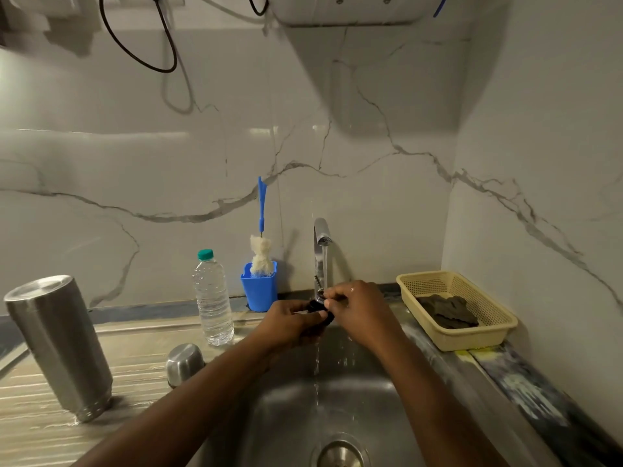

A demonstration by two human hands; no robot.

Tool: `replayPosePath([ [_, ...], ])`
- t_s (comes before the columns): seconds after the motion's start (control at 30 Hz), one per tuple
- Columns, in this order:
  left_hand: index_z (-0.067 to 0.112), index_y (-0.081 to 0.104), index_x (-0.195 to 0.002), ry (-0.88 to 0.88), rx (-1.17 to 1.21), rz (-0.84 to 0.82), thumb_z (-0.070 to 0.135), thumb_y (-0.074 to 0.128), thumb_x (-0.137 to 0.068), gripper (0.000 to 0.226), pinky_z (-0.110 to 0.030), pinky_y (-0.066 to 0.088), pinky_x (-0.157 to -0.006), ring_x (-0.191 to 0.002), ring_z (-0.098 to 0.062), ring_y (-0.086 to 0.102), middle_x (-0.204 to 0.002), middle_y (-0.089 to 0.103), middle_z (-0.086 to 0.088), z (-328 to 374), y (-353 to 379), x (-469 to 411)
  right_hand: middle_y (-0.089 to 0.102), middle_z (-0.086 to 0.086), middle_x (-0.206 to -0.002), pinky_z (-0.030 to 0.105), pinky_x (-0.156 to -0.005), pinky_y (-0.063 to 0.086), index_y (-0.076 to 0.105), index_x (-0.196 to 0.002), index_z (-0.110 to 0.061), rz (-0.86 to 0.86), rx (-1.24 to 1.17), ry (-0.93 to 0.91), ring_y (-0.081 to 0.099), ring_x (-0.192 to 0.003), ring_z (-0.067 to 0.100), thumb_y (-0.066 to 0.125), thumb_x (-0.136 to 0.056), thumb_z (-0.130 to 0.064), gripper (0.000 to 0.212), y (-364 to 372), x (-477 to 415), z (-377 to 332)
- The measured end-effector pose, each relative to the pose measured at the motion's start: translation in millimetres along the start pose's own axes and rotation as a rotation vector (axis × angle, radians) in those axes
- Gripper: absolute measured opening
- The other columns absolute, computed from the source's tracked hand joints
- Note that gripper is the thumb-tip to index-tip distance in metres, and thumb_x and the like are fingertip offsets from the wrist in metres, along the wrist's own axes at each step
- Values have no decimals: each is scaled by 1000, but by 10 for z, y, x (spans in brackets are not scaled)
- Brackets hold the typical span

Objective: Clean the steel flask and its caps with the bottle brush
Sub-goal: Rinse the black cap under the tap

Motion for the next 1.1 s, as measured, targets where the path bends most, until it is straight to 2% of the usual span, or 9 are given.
replayPosePath([
  [0.1, 11, 70, -129, -2, 33, -11, 14, 79, -93, 37, -43, 64, -91, -107, -33, 76, -109, 79, -16, 5, 11, 1, 79, -5, -107, 25, -86, 59, 81, -100, -23, 63, -41, 17, 71, -93, 5, 77, -92, -23, 9, -67, -9, 37],
  [0.23, 11, 75, -121, 12, 21, -26, 18, 79, -93, 29, -45, 63, -96, -108, -32, 76, -109, 80, -15, 59, 32, 16, 72, -7, -128, 8, -84, 44, 71, -131, -28, -63, -130, 10, 61, -109, 0, 66, -101, -24, 30, 54, 12, 22],
  [0.33, 12, 77, -116, 23, 24, -22, 17, 79, -92, 25, -46, 63, -94, -108, -35, 75, -108, 79, -17, 81, 17, 28, 65, -2, -142, 13, -92, 41, 58, -147, -27, -105, -134, 19, 60, -123, 7, 59, -105, -28, 42, 104, 24, 15],
  [0.5, 21, 76, -115, 95, 59, 17, 15, 82, -88, 28, -45, 65, -90, -102, -33, 76, -107, 79, -14, 105, -31, 91, 68, -2, -132, 2, -74, 37, 61, -141, -25, -64, -176, 76, 59, -105, 2, 63, -103, -28, 39, 114, -1, 81],
  [0.63, 21, 69, -132, 131, 125, 27, 7, 79, -90, 46, -48, 63, -96, -110, -37, 74, -114, 75, -17, 109, -68, 59, 69, -5, -119, 28, -87, 58, 64, -125, -27, -26, -390, 236, 67, -106, 10, 73, -95, -28, 32, 124, -32, 242],
  [0.73, 17, 69, -130, 122, 240, -7, 1, 71, -95, 38, -41, 63, -94, -109, -31, 76, -115, 78, -16, 141, -42, 37, 69, 0, -115, 45, -95, 61, 60, -117, -28, -47, -506, 342, 71, -105, 19, 75, -92, -22, 29, 155, -17, 356],
  [0.83, 8, 72, -124, 120, 248, 11, 2, 67, -98, 27, -41, 62, -97, -107, -28, 77, -111, 80, -11, 147, -33, 32, 69, 6, -114, 45, -93, 62, 59, -114, -30, -91, -545, 371, 73, -103, 23, 72, -91, -10, 34, 144, -18, 377],
  [0.93, 7, 75, -120, 158, 217, 44, 2, 70, -95, 25, -39, 62, -95, -103, -25, 78, -108, 81, -10, 171, -42, 47, 69, 7, -119, 42, -90, 64, 59, -127, -31, -123, -545, 358, 73, -103, 23, 69, -93, -5, 44, 132, -17, 333],
  [1.1, 6, 78, -112, 216, 164, 67, 3, 76, -89, 23, -33, 63, -90, -100, -26, 78, -105, 81, -11, 183, -64, 57, 68, 0, -127, 45, -100, 58, 57, -139, -28, -162, -422, 314, 66, -115, 21, 80, -87, -19, 58, 167, 20, 293],
])
Point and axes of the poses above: each hand's wrist, its own x-axis away from the middle knuckle, its own y-axis out of the palm, z = x × y, the point moved 6 cm from there along -x, towards the middle knuckle
